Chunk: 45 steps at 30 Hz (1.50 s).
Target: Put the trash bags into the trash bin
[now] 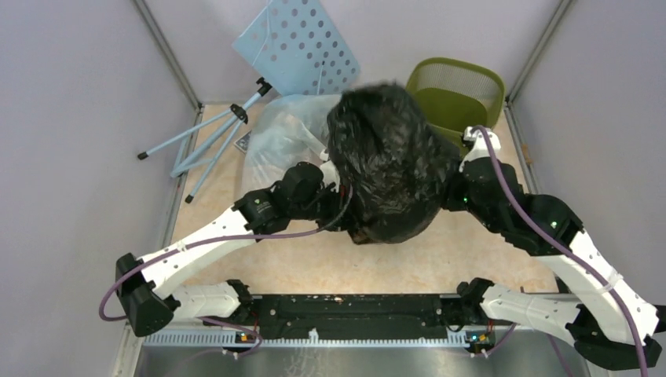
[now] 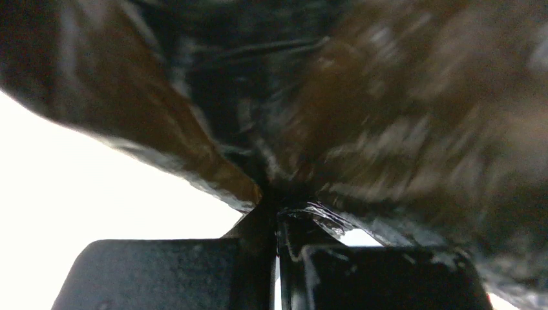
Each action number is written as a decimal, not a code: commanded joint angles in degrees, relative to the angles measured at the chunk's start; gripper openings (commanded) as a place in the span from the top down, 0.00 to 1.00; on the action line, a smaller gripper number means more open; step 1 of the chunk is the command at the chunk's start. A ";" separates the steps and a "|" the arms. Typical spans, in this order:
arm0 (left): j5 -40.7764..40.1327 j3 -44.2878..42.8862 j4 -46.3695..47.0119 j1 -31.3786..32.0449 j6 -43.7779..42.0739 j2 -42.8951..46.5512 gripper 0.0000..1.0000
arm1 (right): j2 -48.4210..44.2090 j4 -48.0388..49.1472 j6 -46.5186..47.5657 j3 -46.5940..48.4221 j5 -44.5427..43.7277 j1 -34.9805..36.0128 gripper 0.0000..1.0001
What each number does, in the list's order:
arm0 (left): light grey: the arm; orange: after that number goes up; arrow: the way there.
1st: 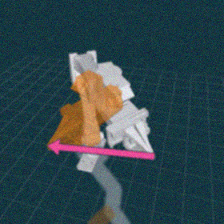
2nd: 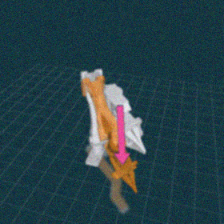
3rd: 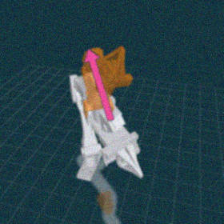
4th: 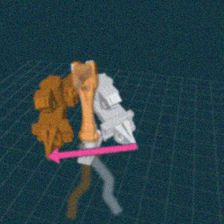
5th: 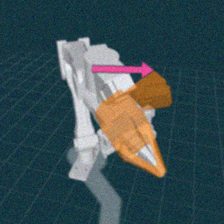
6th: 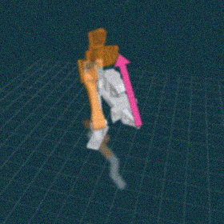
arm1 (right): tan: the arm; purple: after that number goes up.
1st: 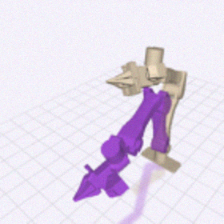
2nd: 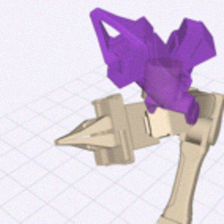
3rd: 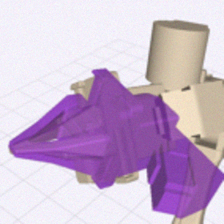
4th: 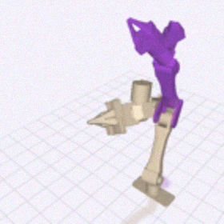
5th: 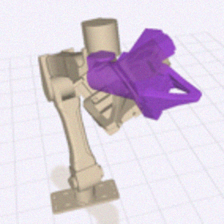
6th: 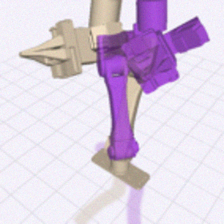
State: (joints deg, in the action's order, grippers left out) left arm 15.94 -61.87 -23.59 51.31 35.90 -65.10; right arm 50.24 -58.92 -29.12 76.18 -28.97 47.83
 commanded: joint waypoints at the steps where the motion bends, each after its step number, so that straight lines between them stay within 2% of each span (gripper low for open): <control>1: 2.57 -10.11 -3.57 0.03 0.14 4.97 1.00 | -3.07 1.81 0.01 11.43 0.02 -0.20 1.00; 7: 3.10 -34.61 -14.09 0.02 -2.76 0.08 1.00 | 6.08 -2.69 6.25 34.36 0.70 -0.20 1.00; 9: 2.72 -39.07 -15.83 0.02 -2.32 -0.64 1.00 | 8.56 -4.78 7.61 39.40 -0.65 -0.20 1.00; 12: 1.37 -40.35 -17.76 0.00 -0.66 -0.27 1.00 | 9.80 -6.92 8.06 39.59 -2.96 -0.20 1.00; 18: -2.64 -32.61 -21.23 -0.07 0.86 1.72 1.00 | 5.02 -6.25 6.55 27.12 3.41 -0.20 1.00; 24: -4.61 -21.73 -23.39 -0.34 -0.15 -1.18 1.00 | -2.83 0.09 6.50 12.69 20.67 -0.20 1.00; 29: 0.13 -12.42 -20.47 -1.38 -1.05 -5.78 1.00 | -5.32 -0.74 5.28 7.19 27.77 -0.18 1.00; 33: 4.58 -12.23 -24.66 -1.39 -4.21 -10.46 1.00 | -6.88 -2.08 3.16 6.76 24.84 -0.20 1.00; 37: 6.80 -12.89 -30.89 -1.39 -6.26 -12.71 1.00 | -6.50 -2.56 2.52 11.62 21.67 -0.20 1.00; 41: 11.50 -8.40 -28.19 -1.39 -6.14 -10.43 1.00 | -5.52 -1.51 0.68 13.97 11.48 -0.20 1.00; 45: 21.76 -3.13 -17.24 -1.34 -3.48 -4.82 1.00 | -1.85 -1.90 0.10 9.92 0.61 -0.20 1.00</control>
State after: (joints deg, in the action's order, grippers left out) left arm 27.20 -68.38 -49.91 49.95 31.35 -75.99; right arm 44.40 -61.45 -27.59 88.23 -15.73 47.81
